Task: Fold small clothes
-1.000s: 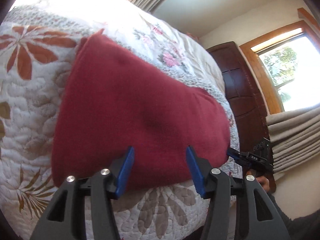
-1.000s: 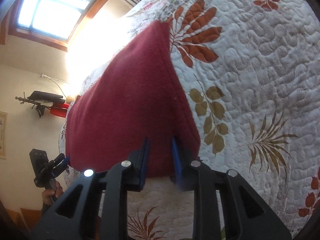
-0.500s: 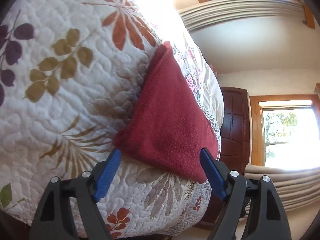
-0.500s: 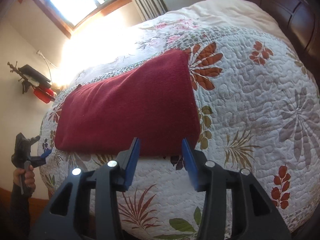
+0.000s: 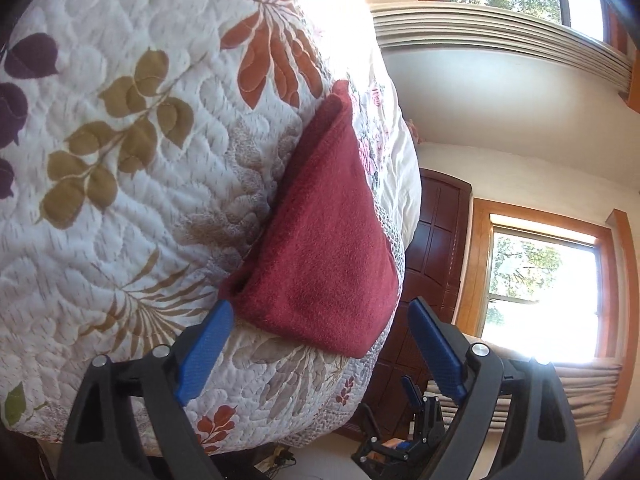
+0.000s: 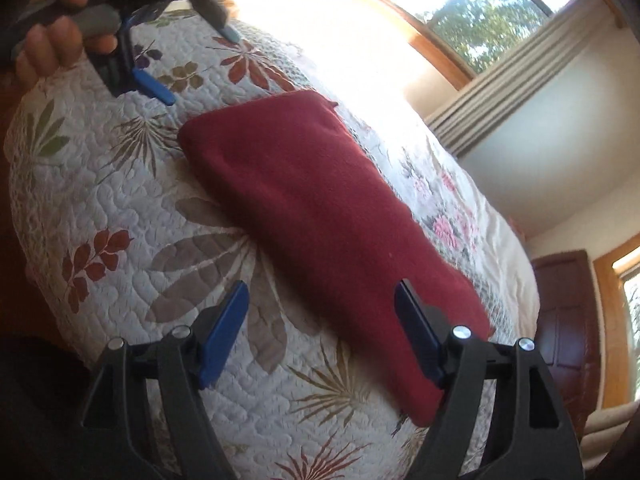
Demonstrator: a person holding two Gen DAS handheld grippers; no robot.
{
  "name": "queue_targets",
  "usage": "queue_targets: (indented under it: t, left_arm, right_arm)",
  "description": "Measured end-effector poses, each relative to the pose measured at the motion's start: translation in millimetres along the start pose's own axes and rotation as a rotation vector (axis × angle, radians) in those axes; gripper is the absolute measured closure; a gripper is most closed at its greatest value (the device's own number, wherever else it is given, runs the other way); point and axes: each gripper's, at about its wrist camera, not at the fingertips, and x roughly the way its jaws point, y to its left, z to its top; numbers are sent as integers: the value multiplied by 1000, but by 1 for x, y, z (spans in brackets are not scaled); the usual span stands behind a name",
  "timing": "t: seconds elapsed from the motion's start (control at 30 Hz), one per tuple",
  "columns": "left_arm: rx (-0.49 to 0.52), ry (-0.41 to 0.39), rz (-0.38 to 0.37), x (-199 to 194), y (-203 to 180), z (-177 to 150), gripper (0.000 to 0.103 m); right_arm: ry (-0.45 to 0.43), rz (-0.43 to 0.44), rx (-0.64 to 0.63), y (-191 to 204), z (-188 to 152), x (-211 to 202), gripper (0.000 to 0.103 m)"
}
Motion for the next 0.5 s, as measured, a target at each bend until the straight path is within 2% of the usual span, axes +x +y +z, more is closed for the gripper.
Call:
queue_targets:
  t: [0.2,0.33,0.5]
  left_arm:
    - [42,32,3,-8,0,14,13]
    - [47,29,-20,-16,5,24,13]
    - [44,58,-14,-18,18,33,13]
  right_arm:
    - [-23,-108,-277,62,44,23,26]
    - [-2,-150,-388,90,60,46,26]
    - [46,-166,-474,109,67,74,26]
